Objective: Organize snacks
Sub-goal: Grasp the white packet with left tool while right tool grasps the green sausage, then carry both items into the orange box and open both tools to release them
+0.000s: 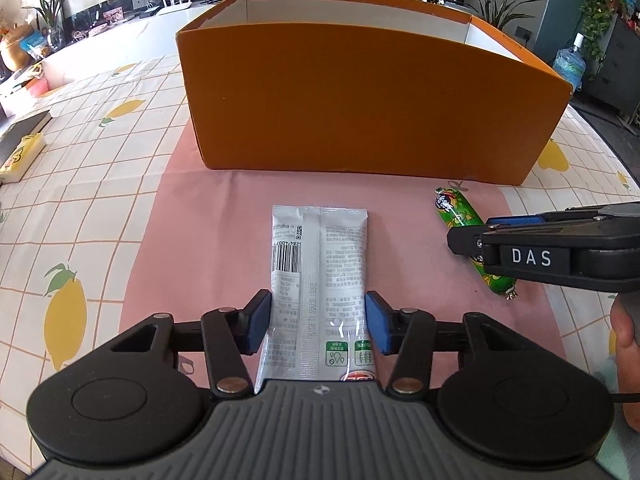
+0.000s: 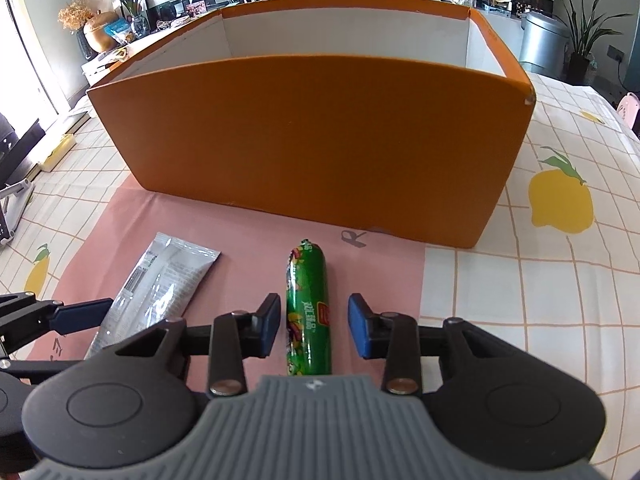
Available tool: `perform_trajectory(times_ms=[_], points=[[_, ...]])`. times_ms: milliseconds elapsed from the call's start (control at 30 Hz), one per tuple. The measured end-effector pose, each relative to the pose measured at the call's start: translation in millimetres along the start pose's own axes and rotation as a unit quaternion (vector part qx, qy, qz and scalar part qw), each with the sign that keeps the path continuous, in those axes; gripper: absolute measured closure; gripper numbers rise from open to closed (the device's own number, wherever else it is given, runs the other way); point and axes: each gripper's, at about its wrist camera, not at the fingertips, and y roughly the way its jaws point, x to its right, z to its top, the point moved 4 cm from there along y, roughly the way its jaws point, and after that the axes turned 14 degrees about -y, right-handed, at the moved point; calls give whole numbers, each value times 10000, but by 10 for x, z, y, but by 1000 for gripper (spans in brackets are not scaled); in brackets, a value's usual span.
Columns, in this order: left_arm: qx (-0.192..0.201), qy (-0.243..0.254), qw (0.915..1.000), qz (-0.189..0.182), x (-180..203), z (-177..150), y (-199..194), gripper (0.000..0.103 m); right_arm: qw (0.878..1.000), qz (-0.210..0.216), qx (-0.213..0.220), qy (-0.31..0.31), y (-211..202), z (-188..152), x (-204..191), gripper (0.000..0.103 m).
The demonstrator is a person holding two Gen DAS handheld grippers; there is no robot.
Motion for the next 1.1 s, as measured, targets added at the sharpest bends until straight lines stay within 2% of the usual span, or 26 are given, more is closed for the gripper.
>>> perform_trajectory(times_ms=[67, 133, 433, 633, 767, 933, 1100], points=[[22, -21, 10000, 4, -27, 14, -2, 47, 10000, 18, 6, 2, -11, -5, 7, 76], [24, -50, 10000, -21, -54, 20, -18, 47, 10000, 28, 7, -24, -16, -7, -1, 83], [49, -341, 9994, -91, -213, 75, -115, 48, 10000, 6, 69, -47, -30, 12, -36, 83], [258, -492, 9981, -259, -265, 146, -371, 48, 9991, 17, 405, -88, -242, -13, -63, 84], [398, -564, 9968, -409, -275, 214, -548, 48, 9981, 191, 566, 146, -420, -46, -63, 84], [586, -575, 9948, -606, -239, 326, -733, 48, 9956, 320, 782, 399, -708, -51, -84, 84], [725, -448, 9935, -758, -150, 447, -832, 48, 9943, 271, 939, 415, -957, 46, -69, 84]])
